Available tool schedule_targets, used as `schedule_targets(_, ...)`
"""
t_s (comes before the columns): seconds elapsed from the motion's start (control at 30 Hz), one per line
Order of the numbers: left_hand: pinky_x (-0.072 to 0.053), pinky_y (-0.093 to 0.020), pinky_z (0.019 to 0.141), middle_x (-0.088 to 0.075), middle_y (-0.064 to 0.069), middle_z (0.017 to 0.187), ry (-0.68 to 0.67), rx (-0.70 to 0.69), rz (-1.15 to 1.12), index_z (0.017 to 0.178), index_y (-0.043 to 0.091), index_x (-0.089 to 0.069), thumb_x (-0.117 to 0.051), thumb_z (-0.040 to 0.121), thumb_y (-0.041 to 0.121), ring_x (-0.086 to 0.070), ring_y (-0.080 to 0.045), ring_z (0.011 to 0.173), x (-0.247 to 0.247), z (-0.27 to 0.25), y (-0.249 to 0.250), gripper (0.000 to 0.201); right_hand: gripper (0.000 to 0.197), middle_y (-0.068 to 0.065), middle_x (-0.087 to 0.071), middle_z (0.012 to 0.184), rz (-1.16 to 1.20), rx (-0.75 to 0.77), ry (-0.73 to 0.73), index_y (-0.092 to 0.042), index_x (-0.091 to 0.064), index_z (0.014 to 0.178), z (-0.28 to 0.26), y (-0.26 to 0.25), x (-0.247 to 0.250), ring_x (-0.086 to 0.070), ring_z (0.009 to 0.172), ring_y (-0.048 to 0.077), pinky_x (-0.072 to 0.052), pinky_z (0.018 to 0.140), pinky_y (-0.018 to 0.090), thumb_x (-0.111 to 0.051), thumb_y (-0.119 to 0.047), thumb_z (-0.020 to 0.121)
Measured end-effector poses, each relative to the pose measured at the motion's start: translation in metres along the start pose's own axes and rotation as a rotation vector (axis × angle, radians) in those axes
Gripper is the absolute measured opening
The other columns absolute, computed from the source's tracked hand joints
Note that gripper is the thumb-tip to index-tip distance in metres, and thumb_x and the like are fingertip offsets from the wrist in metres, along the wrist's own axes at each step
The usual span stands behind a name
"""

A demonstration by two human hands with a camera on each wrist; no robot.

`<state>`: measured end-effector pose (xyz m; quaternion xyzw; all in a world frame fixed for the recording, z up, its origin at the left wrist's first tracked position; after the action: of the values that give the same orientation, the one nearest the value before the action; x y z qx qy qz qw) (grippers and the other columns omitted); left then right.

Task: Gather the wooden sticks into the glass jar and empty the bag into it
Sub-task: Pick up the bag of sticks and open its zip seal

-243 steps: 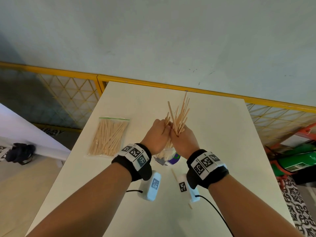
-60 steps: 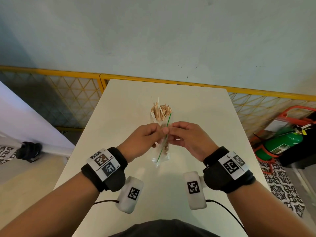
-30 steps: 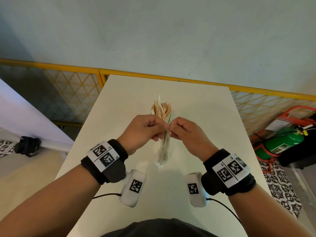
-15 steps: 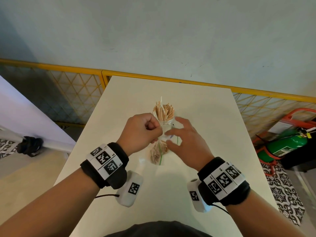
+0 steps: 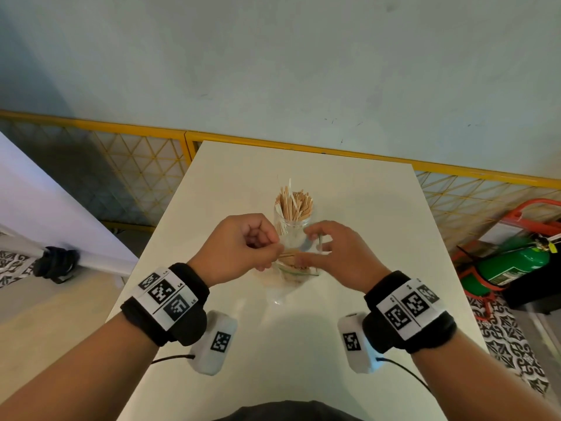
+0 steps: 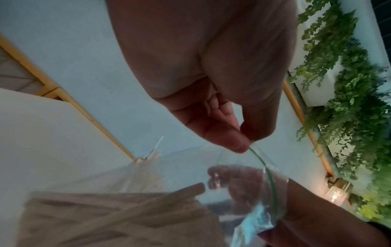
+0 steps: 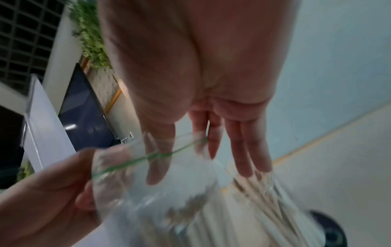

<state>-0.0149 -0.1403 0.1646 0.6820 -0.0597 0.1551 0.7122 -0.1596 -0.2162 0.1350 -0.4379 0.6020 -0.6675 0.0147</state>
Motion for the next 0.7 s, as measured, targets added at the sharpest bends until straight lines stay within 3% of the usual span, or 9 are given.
schedule_targets(0.1, -0.053, -0.023, 0.052, -0.064, 0.000, 0.061, -0.022, -0.033, -0.096, 0.082, 0.005, -0.063, -0.080, 0.076, 0.004, -0.061, -0.015, 0.052, -0.005, -0.004, 0.004, 0.018, 0.065, -0.009, -0.054, 0.107, 0.187, 0.018, -0.038, -0.029, -0.053, 0.111, -0.002, -0.007, -0.017, -0.067, 0.095, 0.020, -0.057, 0.076, 0.037, -0.089, -0.026, 0.057)
schedule_targets(0.23, -0.049, -0.030, 0.086, -0.056, 0.004, 0.114, -0.051, -0.074, -0.008, 0.128, 0.027, -0.047, -0.091, 0.050, 0.048, -0.056, -0.015, 0.101, 0.002, -0.014, -0.009, 0.092, 0.062, 0.000, -0.050, 0.111, 0.289, 0.075, -0.120, -0.024, -0.047, 0.101, -0.005, -0.034, -0.006, -0.071, 0.079, 0.006, -0.051, 0.055, 0.017, -0.086, 0.000, 0.059)
schedule_targets(0.3, -0.024, -0.037, 0.116, -0.019, 0.010, 0.156, -0.128, 0.027, 0.238, 0.147, 0.045, -0.008, -0.089, 0.040, 0.060, -0.017, -0.017, 0.145, -0.004, -0.017, -0.032, 0.135, 0.060, 0.002, -0.049, 0.111, 0.300, 0.125, -0.156, -0.023, -0.047, 0.097, -0.007, -0.053, 0.006, -0.070, 0.076, 0.005, -0.050, 0.053, 0.016, -0.085, 0.000, 0.057)
schedule_targets(0.37, 0.012, -0.041, 0.117, 0.021, 0.017, 0.159, -0.189, 0.041, 0.497, 0.141, 0.055, 0.022, -0.086, 0.040, 0.065, 0.029, -0.009, 0.145, -0.017, -0.019, -0.040, 0.149, 0.058, 0.003, -0.050, 0.113, 0.313, 0.169, -0.210, -0.025, -0.049, 0.097, -0.010, -0.071, 0.010, -0.070, 0.078, 0.008, -0.049, 0.055, 0.018, -0.081, -0.010, 0.052)
schedule_targets(0.4, 0.023, -0.042, 0.114, 0.020, 0.016, 0.158, -0.192, -0.010, 0.571, 0.140, 0.055, 0.025, -0.084, 0.042, 0.068, 0.033, -0.004, 0.142, -0.025, -0.018, -0.035, 0.147, 0.060, 0.003, -0.050, 0.113, 0.320, 0.181, -0.234, -0.024, -0.050, 0.102, -0.011, -0.077, 0.009, -0.069, 0.079, 0.009, -0.050, 0.057, 0.019, -0.079, -0.013, 0.051)
schedule_targets(0.47, 0.023, -0.047, 0.116, -0.012, 0.014, 0.161, -0.230, -0.100, 0.489, 0.152, 0.042, -0.001, -0.076, 0.053, 0.073, 0.005, -0.008, 0.151, -0.040, -0.014, -0.022, 0.128, 0.067, 0.002, -0.051, 0.115, 0.329, 0.187, -0.265, -0.021, -0.052, 0.112, -0.012, -0.084, 0.008, -0.068, 0.083, 0.011, -0.054, 0.063, 0.026, -0.078, -0.017, 0.050)
schedule_targets(0.53, -0.011, -0.056, 0.119, -0.043, -0.001, 0.150, -0.233, -0.150, 0.239, 0.148, 0.024, -0.035, -0.061, 0.075, 0.070, -0.032, -0.025, 0.144, -0.045, -0.020, -0.017, 0.091, 0.067, 0.000, -0.051, 0.122, 0.296, 0.201, -0.283, -0.027, -0.054, 0.114, -0.016, -0.089, 0.009, -0.067, 0.088, 0.012, -0.055, 0.067, 0.028, -0.079, -0.012, 0.054)
schedule_targets(0.63, -0.049, -0.051, 0.094, -0.070, -0.013, 0.101, -0.128, -0.007, 0.152, 0.103, 0.027, -0.066, -0.079, 0.063, 0.042, -0.068, -0.023, 0.092, -0.027, -0.008, -0.028, 0.045, 0.073, -0.012, -0.049, 0.125, 0.104, 0.213, -0.265, -0.046, -0.056, 0.116, -0.019, -0.084, 0.020, -0.065, 0.089, 0.010, -0.053, 0.067, 0.020, -0.086, -0.008, 0.062)
schedule_targets(0.7, -0.049, -0.039, 0.065, -0.061, 0.001, 0.067, -0.025, 0.098, 0.193, 0.071, 0.027, -0.060, -0.075, 0.052, 0.037, -0.055, -0.011, 0.058, -0.015, -0.006, -0.046, 0.027, 0.072, -0.017, -0.051, 0.121, 0.046, 0.172, -0.257, -0.054, -0.059, 0.113, -0.019, -0.078, 0.026, -0.066, 0.083, 0.010, -0.052, 0.070, 0.017, -0.090, -0.019, 0.059)
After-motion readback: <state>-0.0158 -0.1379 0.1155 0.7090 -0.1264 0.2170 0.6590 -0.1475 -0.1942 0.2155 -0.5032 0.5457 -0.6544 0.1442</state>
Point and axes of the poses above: each hand's wrist, its own z-axis towards the middle knuckle, its own x-axis out of the back of the hand, y = z × x, the point moved 10 cm from there along z, towards the middle knuckle
